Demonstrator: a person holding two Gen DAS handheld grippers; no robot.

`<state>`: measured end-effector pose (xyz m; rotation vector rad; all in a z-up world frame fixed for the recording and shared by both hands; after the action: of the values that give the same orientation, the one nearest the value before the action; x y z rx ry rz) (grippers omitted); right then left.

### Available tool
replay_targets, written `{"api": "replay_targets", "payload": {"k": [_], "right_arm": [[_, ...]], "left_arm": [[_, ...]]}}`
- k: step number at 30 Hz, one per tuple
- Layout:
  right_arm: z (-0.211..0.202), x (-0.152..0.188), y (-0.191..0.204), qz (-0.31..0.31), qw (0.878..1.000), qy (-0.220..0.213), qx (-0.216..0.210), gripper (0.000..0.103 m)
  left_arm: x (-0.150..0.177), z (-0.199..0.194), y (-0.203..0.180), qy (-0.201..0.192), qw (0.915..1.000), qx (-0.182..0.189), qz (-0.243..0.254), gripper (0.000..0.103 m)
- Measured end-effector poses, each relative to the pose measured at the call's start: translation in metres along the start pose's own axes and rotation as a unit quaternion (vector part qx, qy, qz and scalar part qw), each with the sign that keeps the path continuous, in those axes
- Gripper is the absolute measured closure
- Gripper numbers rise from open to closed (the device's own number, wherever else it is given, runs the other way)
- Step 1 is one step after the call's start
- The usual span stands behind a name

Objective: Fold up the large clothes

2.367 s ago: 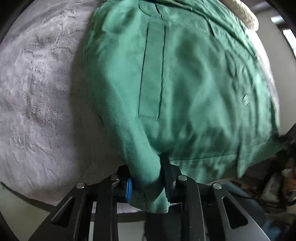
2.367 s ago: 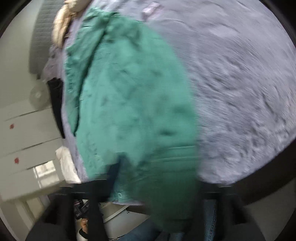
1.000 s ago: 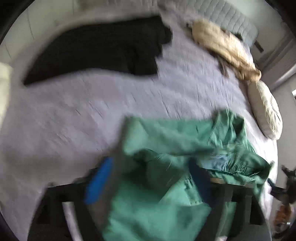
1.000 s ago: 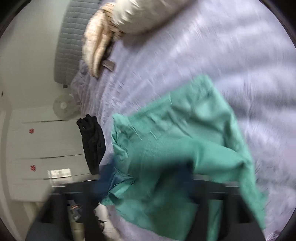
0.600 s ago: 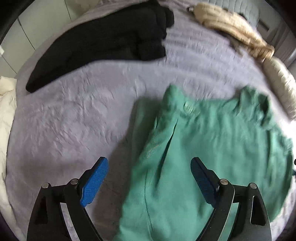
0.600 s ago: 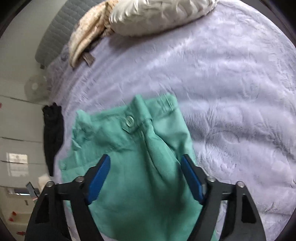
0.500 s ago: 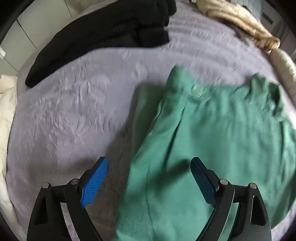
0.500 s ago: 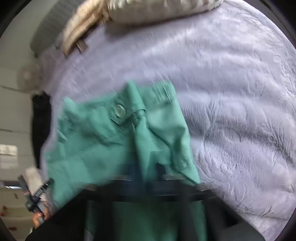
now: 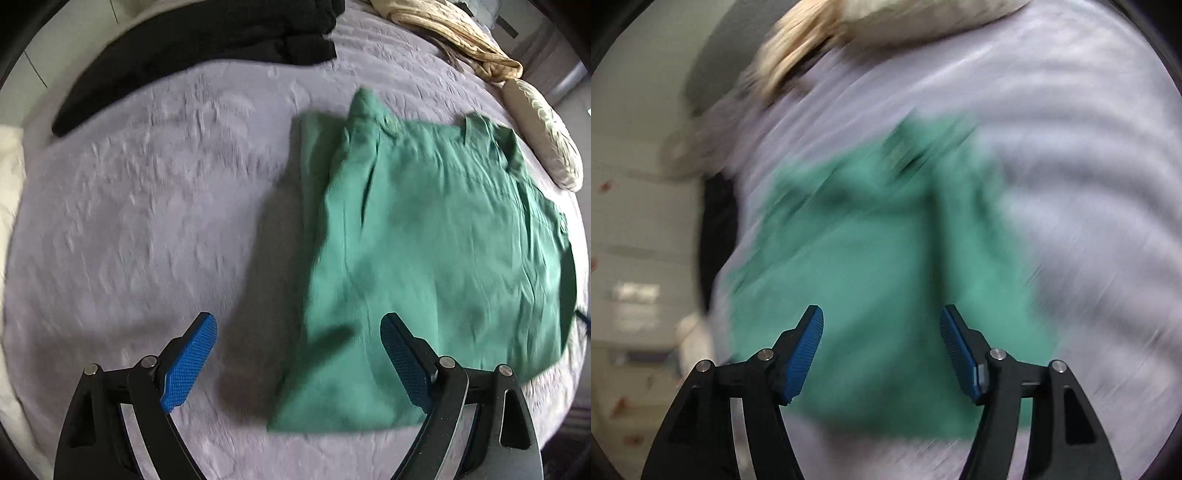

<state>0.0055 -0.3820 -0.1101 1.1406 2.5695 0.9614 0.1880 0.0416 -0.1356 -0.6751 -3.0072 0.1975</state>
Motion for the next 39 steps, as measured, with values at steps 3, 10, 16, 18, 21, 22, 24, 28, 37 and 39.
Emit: {"api": "replay_targets", "payload": {"k": [3, 10, 16, 18, 21, 22, 24, 28, 37, 39], "right_arm": [[0.047, 0.048, 0.019, 0.003, 0.994, 0.077, -0.072, 0.033], [0.15, 0.094, 0.026, 0.109, 0.978, 0.11, -0.141, 0.033], [0.137, 0.093, 0.018, 0.159, 0.974, 0.074, -0.142, 0.074], [0.13, 0.097, 0.023, 0.128, 0.982, 0.082, -0.116, 0.077], [0.139, 0.102, 0.015, 0.117, 0.985, 0.098, -0.076, 0.08], [0.145, 0.101, 0.009, 0.119, 0.985, 0.102, -0.068, 0.08], [0.148, 0.101, 0.005, 0.126, 0.984, 0.107, -0.068, 0.08], [0.132, 0.103, 0.022, 0.079, 0.986, 0.139, -0.04, 0.078], [0.01, 0.042, 0.005, -0.014, 0.997, 0.002, 0.071, 0.072], [-0.005, 0.011, -0.008, 0.013, 0.996, -0.034, 0.078, 0.072]], "left_arm": [[0.016, 0.009, -0.001, 0.006, 0.9998, 0.018, -0.001, 0.018], [0.027, 0.02, 0.003, 0.029, 0.9973, 0.068, -0.003, 0.094], [0.053, -0.009, 0.014, -0.005, 0.9953, 0.094, 0.025, 0.099], [0.065, 0.006, 0.019, 0.011, 0.9967, 0.075, 0.03, 0.099], [0.072, 0.037, 0.027, 0.036, 0.9971, 0.066, 0.009, 0.099], [0.074, 0.041, 0.029, 0.036, 0.9969, 0.07, -0.001, 0.099], [0.075, 0.038, 0.028, 0.033, 0.997, 0.069, -0.005, 0.098], [0.089, 0.003, 0.036, 0.014, 0.9993, 0.034, 0.011, 0.098], [0.031, -0.046, -0.004, -0.07, 0.9972, 0.016, 0.02, 0.098], [0.01, -0.034, -0.024, -0.073, 0.9972, 0.01, 0.016, 0.098]]}}
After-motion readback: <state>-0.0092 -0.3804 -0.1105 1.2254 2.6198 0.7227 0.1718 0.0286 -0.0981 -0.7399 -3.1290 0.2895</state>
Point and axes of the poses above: each gripper's, at about its wrist camera, not at the fingertips, and z roughly the way its jaws point, y to its left, x to its underside, the point moved 1 cm from there along z, roughly the way its jaws point, and after that the axes turned 13 degrees about y, right-handed, at the moved point
